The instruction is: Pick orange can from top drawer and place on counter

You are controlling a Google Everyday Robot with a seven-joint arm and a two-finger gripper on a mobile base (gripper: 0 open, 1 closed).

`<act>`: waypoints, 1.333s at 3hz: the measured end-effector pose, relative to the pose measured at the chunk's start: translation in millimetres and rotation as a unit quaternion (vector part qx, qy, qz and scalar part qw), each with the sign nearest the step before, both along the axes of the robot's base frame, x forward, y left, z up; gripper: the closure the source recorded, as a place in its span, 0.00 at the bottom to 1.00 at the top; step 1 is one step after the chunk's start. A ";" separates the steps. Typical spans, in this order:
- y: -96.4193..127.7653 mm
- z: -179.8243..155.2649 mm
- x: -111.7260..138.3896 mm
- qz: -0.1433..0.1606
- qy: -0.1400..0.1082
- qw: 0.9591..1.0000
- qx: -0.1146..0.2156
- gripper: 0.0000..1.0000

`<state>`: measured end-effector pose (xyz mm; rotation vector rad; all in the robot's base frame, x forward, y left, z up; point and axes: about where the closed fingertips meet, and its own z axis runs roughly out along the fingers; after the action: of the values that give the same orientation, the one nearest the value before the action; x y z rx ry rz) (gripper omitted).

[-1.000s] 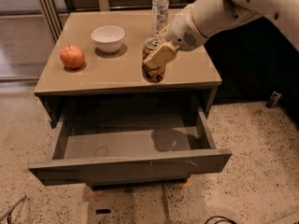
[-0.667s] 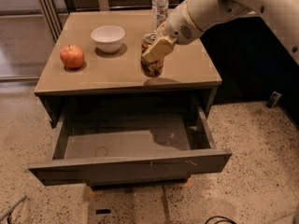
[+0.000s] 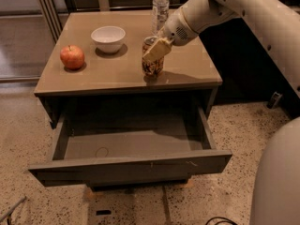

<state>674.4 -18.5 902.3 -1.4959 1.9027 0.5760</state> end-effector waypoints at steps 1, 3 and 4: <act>-1.6 -12.2 9.0 -0.006 0.012 1.000 -0.006 1.00; -0.3 -24.6 11.2 -0.004 -0.001 1.000 -0.006 0.82; -0.2 -24.7 11.2 -0.004 -0.001 1.000 -0.006 0.59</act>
Offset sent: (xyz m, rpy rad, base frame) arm 0.0185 -0.0078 -0.0257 -0.0335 0.0292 -0.0278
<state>685.6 -18.7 877.5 -1.4957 1.9123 0.5619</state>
